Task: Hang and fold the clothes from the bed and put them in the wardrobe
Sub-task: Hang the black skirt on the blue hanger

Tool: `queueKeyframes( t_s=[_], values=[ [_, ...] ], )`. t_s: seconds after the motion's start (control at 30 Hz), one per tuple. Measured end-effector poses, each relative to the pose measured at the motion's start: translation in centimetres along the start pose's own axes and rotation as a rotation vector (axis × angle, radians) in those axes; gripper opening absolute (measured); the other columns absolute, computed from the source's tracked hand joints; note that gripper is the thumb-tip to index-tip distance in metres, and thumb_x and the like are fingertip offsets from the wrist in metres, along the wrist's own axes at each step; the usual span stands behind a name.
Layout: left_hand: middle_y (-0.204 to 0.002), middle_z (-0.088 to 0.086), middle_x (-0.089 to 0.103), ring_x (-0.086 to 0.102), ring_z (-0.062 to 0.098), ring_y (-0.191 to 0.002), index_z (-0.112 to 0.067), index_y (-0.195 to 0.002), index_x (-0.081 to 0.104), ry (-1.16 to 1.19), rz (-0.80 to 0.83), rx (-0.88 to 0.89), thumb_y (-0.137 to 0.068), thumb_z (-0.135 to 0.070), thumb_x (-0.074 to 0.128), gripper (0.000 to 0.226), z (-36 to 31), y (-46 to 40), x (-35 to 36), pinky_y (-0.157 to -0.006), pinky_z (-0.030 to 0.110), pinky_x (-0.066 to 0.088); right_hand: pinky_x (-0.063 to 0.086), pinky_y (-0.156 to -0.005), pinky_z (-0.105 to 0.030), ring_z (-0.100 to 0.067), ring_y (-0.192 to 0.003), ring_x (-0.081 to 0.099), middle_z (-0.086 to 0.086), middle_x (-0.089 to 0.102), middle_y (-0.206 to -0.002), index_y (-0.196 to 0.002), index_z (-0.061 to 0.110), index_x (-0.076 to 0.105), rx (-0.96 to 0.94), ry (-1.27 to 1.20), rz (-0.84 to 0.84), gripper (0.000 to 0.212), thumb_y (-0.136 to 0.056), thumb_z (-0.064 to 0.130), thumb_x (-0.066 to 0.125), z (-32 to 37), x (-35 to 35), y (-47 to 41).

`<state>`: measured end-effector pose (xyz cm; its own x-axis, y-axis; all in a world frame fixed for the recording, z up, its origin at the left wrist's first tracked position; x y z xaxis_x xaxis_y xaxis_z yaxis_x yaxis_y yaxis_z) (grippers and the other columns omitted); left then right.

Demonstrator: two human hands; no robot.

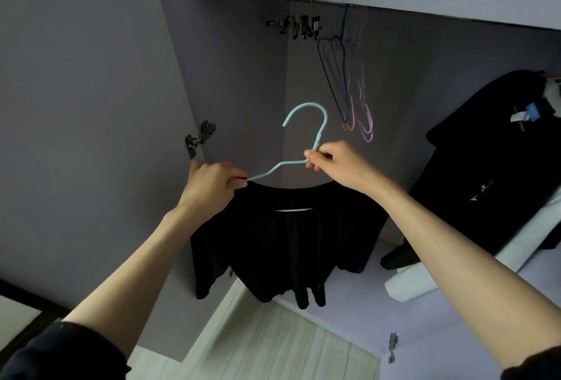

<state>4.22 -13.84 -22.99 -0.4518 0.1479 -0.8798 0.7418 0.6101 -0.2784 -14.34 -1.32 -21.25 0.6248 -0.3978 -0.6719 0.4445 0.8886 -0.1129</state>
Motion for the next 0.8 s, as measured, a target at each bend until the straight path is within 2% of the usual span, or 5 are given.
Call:
queueKeyframes(
  t_s=[0.1,0.23,0.57,0.7,0.8],
  values=[
    [-0.087,0.002,0.065,0.06,0.028,-0.08,-0.013,-0.096,0.074,0.003,-0.084,0.022,-0.09,-0.012,0.059,0.016,-0.4,0.0,-0.6,-0.077,0.026,0.015,0.046,-0.084,-0.023,-0.005,-0.083,0.064,0.005,0.072,-0.087,-0.08,0.033,0.068,0.049,-0.088,0.089,0.005,-0.083,0.03,0.069,-2.5,-0.7,0.0],
    [-0.08,0.003,0.063,0.061,0.03,-0.076,-0.01,-0.094,0.075,0.04,-0.113,0.009,-0.088,-0.006,0.061,0.015,0.1,0.0,-0.9,-0.089,0.036,0.029,0.043,-0.094,-0.025,-0.011,-0.101,0.06,0.001,0.066,-0.107,-0.119,0.016,0.064,0.225,0.134,0.173,0.041,-0.08,0.019,0.075,-8.6,-1.0,1.7],
    [-0.09,0.002,0.068,0.063,0.028,-0.086,-0.015,-0.098,0.074,0.068,-0.039,-0.106,-0.089,-0.011,0.06,0.017,2.4,0.8,-0.5,-0.087,0.04,0.044,0.051,-0.084,-0.029,-0.011,-0.086,0.065,0.013,0.065,-0.078,-0.078,0.027,0.069,0.244,0.326,0.111,0.012,-0.084,0.015,0.069,-10.4,-1.4,3.0],
    [-0.091,0.004,0.07,0.063,0.029,-0.088,-0.015,-0.098,0.075,0.114,-0.059,-0.117,-0.088,-0.011,0.062,0.016,2.1,0.8,-0.7,-0.079,0.039,0.048,0.039,-0.092,-0.022,-0.009,-0.105,0.054,0.008,0.058,-0.11,-0.125,0.02,0.055,0.17,0.08,0.19,0.044,-0.084,0.018,0.07,-6.4,0.2,2.1],
    [-0.084,-0.003,0.065,0.062,0.026,-0.085,-0.017,-0.098,0.075,0.144,-0.05,-0.091,-0.089,-0.013,0.062,0.016,1.4,0.8,-0.2,-0.078,0.037,0.046,0.046,-0.084,-0.018,-0.011,-0.089,0.065,0.0,0.07,-0.086,-0.089,0.022,0.069,0.129,-0.081,0.215,0.009,-0.088,0.015,0.064,-3.5,2.2,1.7]
  ],
)
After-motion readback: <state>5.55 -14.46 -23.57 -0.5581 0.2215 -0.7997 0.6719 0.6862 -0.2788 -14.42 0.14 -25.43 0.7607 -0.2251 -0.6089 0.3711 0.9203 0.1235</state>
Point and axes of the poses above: each hand's wrist, its own y-axis away from the middle knuckle, its own x-axis out of the palm, z = x × y, the point moved 6 cm from there along -y, towards the middle knuckle
